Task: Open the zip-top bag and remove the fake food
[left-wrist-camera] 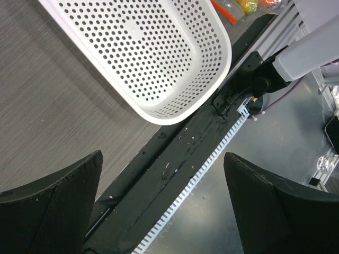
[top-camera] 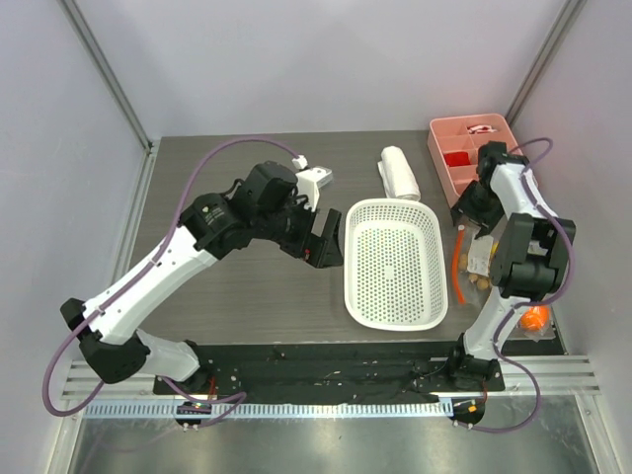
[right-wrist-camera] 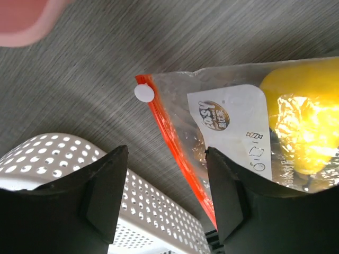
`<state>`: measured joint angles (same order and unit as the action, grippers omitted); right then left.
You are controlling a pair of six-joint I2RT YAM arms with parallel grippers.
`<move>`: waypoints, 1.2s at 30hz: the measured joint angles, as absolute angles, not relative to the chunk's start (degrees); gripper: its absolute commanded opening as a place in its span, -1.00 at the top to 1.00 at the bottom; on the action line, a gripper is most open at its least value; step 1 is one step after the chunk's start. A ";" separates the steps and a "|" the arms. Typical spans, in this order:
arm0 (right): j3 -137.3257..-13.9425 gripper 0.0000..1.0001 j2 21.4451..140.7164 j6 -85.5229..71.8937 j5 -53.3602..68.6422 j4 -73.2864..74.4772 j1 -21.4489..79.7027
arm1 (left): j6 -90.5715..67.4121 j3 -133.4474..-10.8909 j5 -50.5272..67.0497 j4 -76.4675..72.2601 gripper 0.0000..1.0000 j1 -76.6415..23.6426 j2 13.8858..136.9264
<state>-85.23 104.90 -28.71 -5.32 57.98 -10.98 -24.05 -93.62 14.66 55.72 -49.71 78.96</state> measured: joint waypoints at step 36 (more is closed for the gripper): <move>-82.78 0.48 117.47 -17.98 -33.82 54.65 -1.19 | -27.09 -88.51 16.62 53.45 -0.87 -46.41 73.06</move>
<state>-82.78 117.47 -17.98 -33.82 54.65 -1.19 -27.09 -88.51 16.62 53.45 -46.41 73.06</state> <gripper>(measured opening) 0.397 0.939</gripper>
